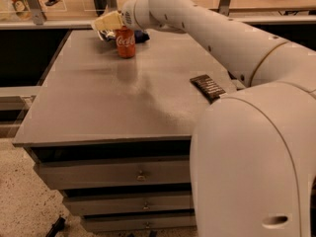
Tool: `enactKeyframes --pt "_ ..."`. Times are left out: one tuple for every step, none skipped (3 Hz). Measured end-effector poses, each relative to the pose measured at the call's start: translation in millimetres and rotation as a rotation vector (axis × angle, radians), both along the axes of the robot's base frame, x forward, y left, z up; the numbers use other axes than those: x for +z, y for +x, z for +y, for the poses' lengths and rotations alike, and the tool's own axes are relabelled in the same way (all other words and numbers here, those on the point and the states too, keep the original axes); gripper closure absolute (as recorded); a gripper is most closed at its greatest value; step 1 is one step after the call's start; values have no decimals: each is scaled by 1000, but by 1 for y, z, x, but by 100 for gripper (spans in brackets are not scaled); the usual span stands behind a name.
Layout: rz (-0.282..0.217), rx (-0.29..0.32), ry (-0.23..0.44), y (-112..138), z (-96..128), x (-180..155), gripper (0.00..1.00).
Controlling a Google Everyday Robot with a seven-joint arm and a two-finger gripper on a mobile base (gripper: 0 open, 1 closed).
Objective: Move blue plastic bottle near blue chip bag
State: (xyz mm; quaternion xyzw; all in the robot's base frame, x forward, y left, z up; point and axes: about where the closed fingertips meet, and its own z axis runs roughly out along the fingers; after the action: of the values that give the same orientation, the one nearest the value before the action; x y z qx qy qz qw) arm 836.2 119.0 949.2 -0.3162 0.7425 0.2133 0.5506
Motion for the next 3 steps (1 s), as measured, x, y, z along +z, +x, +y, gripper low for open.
enactKeyframes --pt "12 24 -18 1 4 -10 0" --pt "32 42 -33 -1 6 -20 0" --pt "58 63 -42 -3 8 -31 18"
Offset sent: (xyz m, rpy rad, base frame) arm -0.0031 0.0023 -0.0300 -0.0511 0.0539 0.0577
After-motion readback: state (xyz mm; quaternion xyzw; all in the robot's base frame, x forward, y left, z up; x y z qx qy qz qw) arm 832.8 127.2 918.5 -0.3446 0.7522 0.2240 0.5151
